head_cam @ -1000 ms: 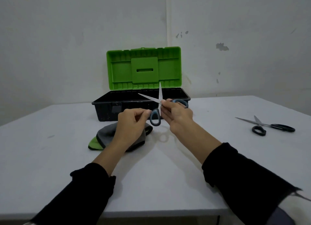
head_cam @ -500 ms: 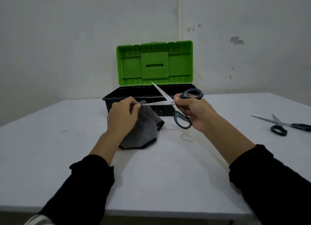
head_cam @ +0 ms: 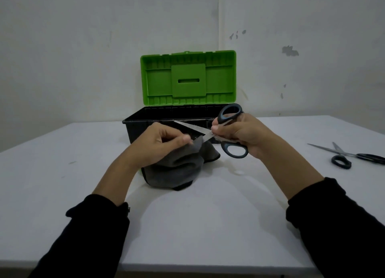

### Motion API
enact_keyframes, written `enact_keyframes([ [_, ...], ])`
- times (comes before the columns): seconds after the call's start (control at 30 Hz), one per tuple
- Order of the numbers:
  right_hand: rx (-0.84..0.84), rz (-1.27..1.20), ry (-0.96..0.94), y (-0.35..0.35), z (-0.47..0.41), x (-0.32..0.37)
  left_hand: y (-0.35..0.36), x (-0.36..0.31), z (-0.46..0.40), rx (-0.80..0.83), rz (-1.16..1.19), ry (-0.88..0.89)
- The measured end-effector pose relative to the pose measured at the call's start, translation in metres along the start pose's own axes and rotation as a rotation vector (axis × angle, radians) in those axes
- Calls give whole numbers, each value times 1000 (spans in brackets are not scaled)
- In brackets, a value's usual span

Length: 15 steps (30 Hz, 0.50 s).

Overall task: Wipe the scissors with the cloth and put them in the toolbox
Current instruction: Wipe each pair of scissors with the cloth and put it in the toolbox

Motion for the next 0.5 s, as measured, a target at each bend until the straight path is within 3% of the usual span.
enact_keyframes([
  [0.13, 43, 3, -100, 5, 4, 12, -11, 10, -6, -212, -139, -31],
  [0.27, 45, -21, -136, 7, 7, 13, 1, 13, -2, -131, -256, -42],
  [0.5, 34, 26, -132, 12, 2, 5, -11, 1, 0, -380, -86, -15],
])
Point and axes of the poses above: each hand's wrist, its own z-axis away from the middle knuckle, its own y-axis out of the palm, x = y × z, the point moved 10 cm from there along -z, towards the middle knuckle, and after that the axes turned 13 degrees about -x, right-handed, at the moved point
